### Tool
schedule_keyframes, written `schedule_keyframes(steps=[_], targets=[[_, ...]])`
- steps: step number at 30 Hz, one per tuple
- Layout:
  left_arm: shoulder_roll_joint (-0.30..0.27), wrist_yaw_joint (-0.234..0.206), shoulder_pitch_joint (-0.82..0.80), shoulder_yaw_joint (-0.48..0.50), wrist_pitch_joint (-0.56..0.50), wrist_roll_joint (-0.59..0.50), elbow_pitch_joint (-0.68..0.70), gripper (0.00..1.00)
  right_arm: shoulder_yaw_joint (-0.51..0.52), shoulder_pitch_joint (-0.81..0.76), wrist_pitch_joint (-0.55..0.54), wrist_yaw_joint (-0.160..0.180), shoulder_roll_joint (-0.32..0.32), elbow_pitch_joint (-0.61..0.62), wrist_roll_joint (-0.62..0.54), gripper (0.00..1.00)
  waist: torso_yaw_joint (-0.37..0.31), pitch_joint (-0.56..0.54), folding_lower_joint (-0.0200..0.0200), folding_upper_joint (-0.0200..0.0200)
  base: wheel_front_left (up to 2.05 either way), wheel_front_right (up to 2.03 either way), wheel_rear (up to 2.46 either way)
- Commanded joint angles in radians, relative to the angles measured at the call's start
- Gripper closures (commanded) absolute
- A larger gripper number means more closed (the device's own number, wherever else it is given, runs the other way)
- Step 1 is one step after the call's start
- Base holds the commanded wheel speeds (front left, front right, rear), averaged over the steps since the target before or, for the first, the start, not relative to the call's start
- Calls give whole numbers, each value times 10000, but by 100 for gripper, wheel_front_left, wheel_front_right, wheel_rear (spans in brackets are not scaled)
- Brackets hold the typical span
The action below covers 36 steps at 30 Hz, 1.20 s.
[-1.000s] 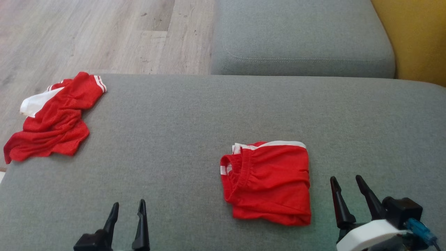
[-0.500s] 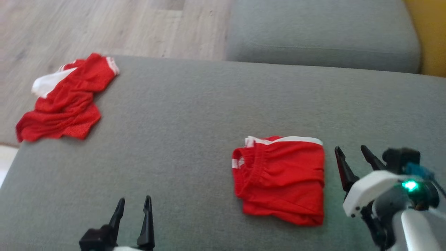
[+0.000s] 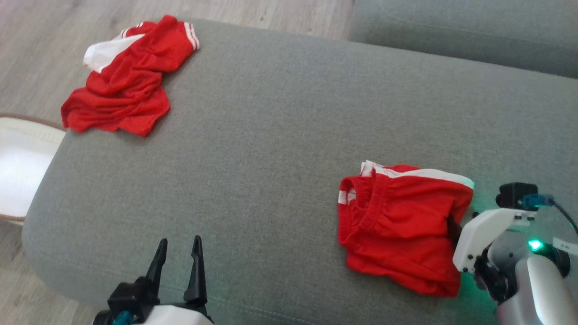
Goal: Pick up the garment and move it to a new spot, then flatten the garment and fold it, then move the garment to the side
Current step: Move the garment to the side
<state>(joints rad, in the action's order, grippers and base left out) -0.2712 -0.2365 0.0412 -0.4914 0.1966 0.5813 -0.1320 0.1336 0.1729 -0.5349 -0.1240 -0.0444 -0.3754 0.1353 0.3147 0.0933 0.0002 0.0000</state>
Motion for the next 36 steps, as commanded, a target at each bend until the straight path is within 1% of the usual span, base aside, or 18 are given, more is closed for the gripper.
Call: schedule_keyframes(steps=[1, 2, 3, 4, 5, 7, 8, 11, 12, 15, 16, 22, 27, 29, 32, 36], targets=[[-13, 5, -505, 287, 149, 10, 192, 0, -262, 527, -111, -67, -58, 153, 210, 0, 128, 193, -2, 0, 0, 0, 0], [2, -4, -518, 288, 166, 7, 187, 0, -292, 612, -167, -67, -58, 48, 304, 4, 118, 241, -2, 0, 0, 0, 0], [14, -10, -533, 280, 179, -3, 186, 0, -331, 701, -224, -67, -58, -54, 376, 24, 93, 294, -2, 0, 0, 0, 0], [31, -11, -556, 257, 186, -18, 195, 0, -379, 793, -255, -67, -58, -135, 429, 47, 54, 347, -2, 0, 0, 0, 0], [43, -6, -587, 235, 192, -33, 205, 0, -432, 891, -262, -67, -58, -200, 486, 61, -6, 412, -2, 0, 0, 0, 0], [51, 39, -697, 207, 215, -62, 178, 0, -544, 1117, -239, -67, -58, -292, 523, 97, -184, 569, -2, 0, 0, 0, 0], [54, 60, -760, 195, 227, -81, 176, 0, -586, 1250, -188, -67, -58, -292, 483, 100, -303, 662, -2, 0, 0, 0, 0], [59, 88, -978, 150, 242, -167, 247, 0, -593, 1706, 101, -67, -67, -207, 322, 100, -784, 956, -2, 0, 0, 0, 0], [40, 95, -1149, 144, 248, -231, 337, 0, -556, 2043, 289, -67, -99, -102, 218, 100, -1242, 1189, -2, 0, 0, 0, 0], [11, 115, -1429, 145, 224, -296, 538, 0, -407, 2525, 559, -67, -278, 95, 122, 100, -2042, 1563, -2, 0, 0, 0, 0], [11, 115, -1429, 145, 224, -296, 538, 0, -407, 2525, 559, -67, -278, 95, 122, 100, -2042, 1563, -2, 0, 0, 0, 0], [-171, 117, -2005, 104, 10, -519, 931, 0, 153, 3171, 1103, -67, -771, 420, -24, 100, -3808, 2241, -2, 0, 0, 0, 0], [-435, 67, -2347, 98, -295, -699, 1183, 0, 427, 3545, 1500, -67, -833, 530, -34, 100, -5118, 2781, -2, 0, 0, 0, 0], [-539, 43, -2442, 64, -435, -783, 1288, 0, 501, 3661, 1632, -67, -790, 513, -52, 100, -5499, 2953, -2, 0, 0, 0, 0], [-665, 19, -2565, -3, -628, -895, 1435, 0, 622, 3854, 1848, -67, -730, 408, -60, 100, -5863, 3123, -2, 0, 0, 0, 0], [-738, -17, -2691, -94, -818, -996, 1624, 0, 733, 4105, 1995, -67, -688, 273, -84, 100, -6005, 3227, -2, 0, 0, 0, 0]])
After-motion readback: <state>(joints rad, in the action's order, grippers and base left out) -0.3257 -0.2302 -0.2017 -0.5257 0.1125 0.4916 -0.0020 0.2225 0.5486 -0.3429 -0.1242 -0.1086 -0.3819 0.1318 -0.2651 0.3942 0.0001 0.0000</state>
